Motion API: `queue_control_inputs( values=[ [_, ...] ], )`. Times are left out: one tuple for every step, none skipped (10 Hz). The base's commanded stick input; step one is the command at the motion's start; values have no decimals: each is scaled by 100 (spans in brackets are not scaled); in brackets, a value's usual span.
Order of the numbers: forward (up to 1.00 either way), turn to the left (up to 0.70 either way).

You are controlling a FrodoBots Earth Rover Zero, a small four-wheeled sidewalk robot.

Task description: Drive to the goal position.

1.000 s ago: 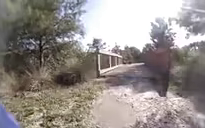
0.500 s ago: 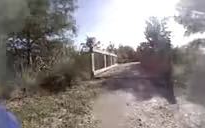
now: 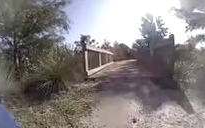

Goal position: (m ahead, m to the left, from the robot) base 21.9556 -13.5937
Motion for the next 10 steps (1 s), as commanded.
queue_control_inputs(
  values=[
    [70, 0],
    [70, 0],
    [70, -2],
    [70, -21],
    [70, -35],
    [70, -35],
    [70, -35],
    [70, -35],
    [70, -7],
    [70, 0]
  ],
)
